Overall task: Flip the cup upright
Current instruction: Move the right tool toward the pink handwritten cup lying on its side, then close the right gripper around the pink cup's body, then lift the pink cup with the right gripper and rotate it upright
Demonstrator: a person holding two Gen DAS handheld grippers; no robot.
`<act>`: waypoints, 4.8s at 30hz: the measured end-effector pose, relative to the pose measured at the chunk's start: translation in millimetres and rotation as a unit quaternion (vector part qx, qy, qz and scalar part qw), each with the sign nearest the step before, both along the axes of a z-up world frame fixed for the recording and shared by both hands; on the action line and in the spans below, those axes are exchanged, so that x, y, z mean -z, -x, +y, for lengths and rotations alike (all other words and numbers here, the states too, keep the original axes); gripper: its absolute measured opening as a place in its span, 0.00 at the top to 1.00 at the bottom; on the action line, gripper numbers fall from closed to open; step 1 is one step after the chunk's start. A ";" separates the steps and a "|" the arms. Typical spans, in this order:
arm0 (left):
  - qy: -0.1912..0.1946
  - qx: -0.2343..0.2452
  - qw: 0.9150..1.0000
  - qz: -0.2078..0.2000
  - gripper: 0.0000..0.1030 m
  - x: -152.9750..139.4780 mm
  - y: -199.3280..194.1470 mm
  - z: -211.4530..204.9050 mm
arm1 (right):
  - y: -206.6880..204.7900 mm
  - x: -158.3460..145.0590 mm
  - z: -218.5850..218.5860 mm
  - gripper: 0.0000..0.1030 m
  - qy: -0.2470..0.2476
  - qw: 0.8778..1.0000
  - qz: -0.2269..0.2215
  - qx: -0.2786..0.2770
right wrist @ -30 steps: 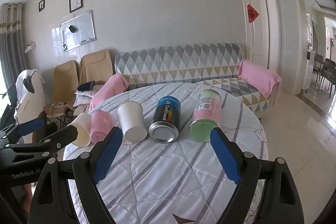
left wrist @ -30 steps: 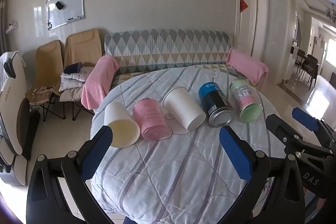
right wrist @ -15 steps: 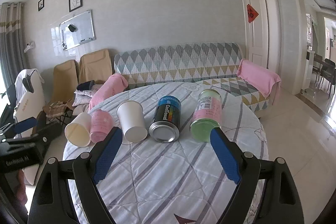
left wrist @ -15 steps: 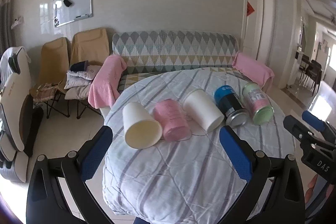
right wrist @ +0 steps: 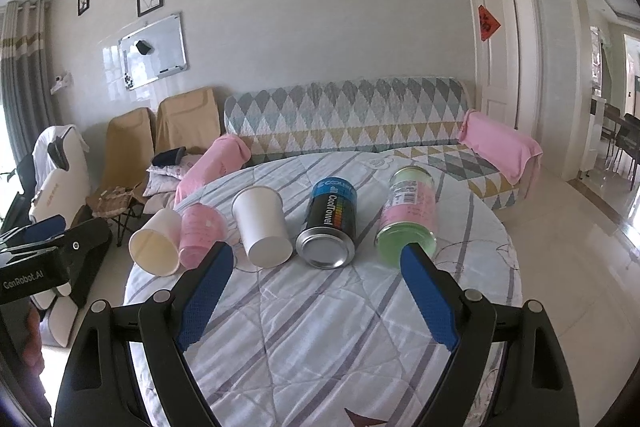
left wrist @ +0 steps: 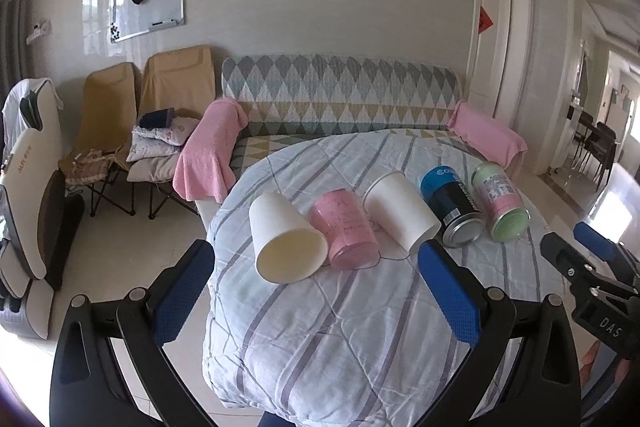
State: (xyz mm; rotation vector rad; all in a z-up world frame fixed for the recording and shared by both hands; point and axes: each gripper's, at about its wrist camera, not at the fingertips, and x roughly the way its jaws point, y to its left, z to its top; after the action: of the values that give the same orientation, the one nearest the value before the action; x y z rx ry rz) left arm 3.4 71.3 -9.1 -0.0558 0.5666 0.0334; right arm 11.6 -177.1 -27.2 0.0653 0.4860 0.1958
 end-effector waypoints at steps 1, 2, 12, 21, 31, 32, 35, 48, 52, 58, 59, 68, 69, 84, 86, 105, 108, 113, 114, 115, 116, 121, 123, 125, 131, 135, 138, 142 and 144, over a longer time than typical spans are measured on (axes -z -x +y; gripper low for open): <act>0.001 -0.001 1.000 0.001 0.00 -0.2 0.0 1.7 | -1.1 1.1 1.9 0.16 0.000 1.000 0.002 -0.001; -0.001 0.001 1.000 0.001 0.00 0.4 0.2 0.5 | -2.1 1.9 2.8 0.16 -0.001 1.000 0.003 -0.003; -0.001 0.004 1.000 0.004 0.00 2.0 -2.3 -3.4 | -6.3 7.2 19.8 0.16 0.004 1.000 0.010 -0.020; 0.001 0.014 1.000 0.008 0.00 3.0 -2.1 -9.1 | -7.4 8.9 20.9 0.16 0.007 1.000 0.017 -0.017; -0.001 0.013 1.000 0.010 0.00 3.6 -2.4 -8.8 | -11.5 13.8 29.5 0.16 -0.004 0.999 0.023 -0.024; 0.000 0.011 1.000 0.010 0.00 4.0 -2.8 -6.5 | -12.5 15.2 32.1 0.16 -0.008 0.999 0.026 -0.025; 0.003 0.003 1.000 0.011 0.00 6.0 -3.5 4.3 | -19.7 21.0 42.8 0.16 -0.024 0.999 0.036 -0.030; 0.042 -0.024 0.999 0.015 0.00 19.0 -19.0 64.7 | -71.3 42.7 109.4 0.16 -0.020 0.996 0.071 -0.041; 0.047 -0.021 0.998 0.019 0.00 23.8 -28.1 74.5 | -80.3 48.2 120.6 0.16 -0.013 0.996 0.080 -0.041; 0.054 -0.014 0.998 0.020 0.00 27.4 -35.0 84.6 | -92.0 54.4 133.4 0.16 -0.006 0.996 0.082 -0.043; 0.055 -0.012 0.998 0.020 0.00 27.9 -36.9 84.9 | -92.9 54.6 133.7 0.16 -0.007 0.996 0.081 -0.044; 0.057 0.004 0.998 0.023 0.00 31.5 -46.3 84.2 | -105.5 58.4 138.1 0.16 -0.009 0.995 0.087 -0.054; 0.056 0.005 0.998 0.023 0.00 31.9 -47.2 84.0 | -106.9 58.7 139.0 0.16 -0.009 0.995 0.088 -0.055; 0.075 -0.003 0.996 0.055 0.00 52.3 -68.0 93.5 | -121.5 71.6 142.6 0.16 -0.011 0.990 0.122 -0.065; 0.073 -0.004 0.995 0.063 0.00 56.6 -71.1 93.0 | -123.1 73.4 142.6 0.16 -0.013 0.990 0.129 -0.064; 0.063 0.010 0.995 0.077 0.00 66.5 -77.1 82.9 | -128.4 79.7 143.7 0.38 -0.024 0.984 0.156 -0.085; 0.062 0.012 0.995 0.076 0.00 64.6 -76.0 79.9 | -127.6 79.3 141.9 0.38 -0.024 0.984 0.157 -0.083; 0.056 0.019 0.995 0.078 0.00 62.5 -73.4 72.6 | -124.8 79.6 136.6 0.38 -0.032 0.982 0.166 -0.084; 0.056 0.020 0.995 0.079 0.00 62.2 -72.1 71.3 | -122.2 79.9 133.9 0.37 -0.035 0.981 0.168 -0.086; 0.057 0.021 0.995 0.079 0.00 61.7 -71.2 70.3 | -122.2 79.9 133.9 0.37 -0.035 0.981 0.168 -0.086; 0.057 0.022 0.995 0.079 0.00 60.6 -69.9 68.6 | -118.2 79.9 131.1 0.37 -0.034 0.981 0.169 -0.086; 0.057 0.028 0.995 0.076 0.00 57.8 -64.5 57.8 | -106.2 80.7 119.2 0.37 -0.035 0.980 0.178 -0.085; 0.058 0.033 0.995 0.076 0.00 57.6 -60.9 52.0 | -100.7 81.4 114.1 0.37 -0.034 0.979 0.181 -0.086; 0.059 0.038 0.995 0.077 0.00 56.7 -57.5 44.3 | -97.6 81.8 111.7 0.37 -0.035 0.979 0.182 -0.087; 0.056 0.054 0.994 0.078 0.00 51.3 -48.8 20.2 | -72.3 81.7 94.5 0.37 -0.036 0.977 0.188 -0.092; 0.055 0.066 0.993 0.082 0.00 48.4 -40.9 -0.8 | -56.2 81.1 78.5 0.37 -0.039 0.978 0.187 -0.085; 0.047 0.077 0.993 0.081 0.00 44.2 -35.3 -20.2 | -46.8 80.5 61.7 0.37 -0.042 0.980 0.180 -0.069; 0.032 0.089 0.993 0.077 0.00 37.3 -28.5 -43.7 | -39.5 81.7 36.7 0.37 -0.052 0.983 0.170 -0.039; 0.028 0.094 0.992 0.076 0.00 35.1 -26.9 -55.7 | -39.0 81.1 26.7 0.37 -0.054 0.985 0.164 -0.023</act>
State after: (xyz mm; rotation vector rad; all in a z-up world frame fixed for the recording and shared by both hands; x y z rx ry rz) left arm 30.4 15.6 -44.2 -0.0551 0.7236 -0.1636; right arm 50.6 -150.4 -108.3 0.1945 0.8060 0.2584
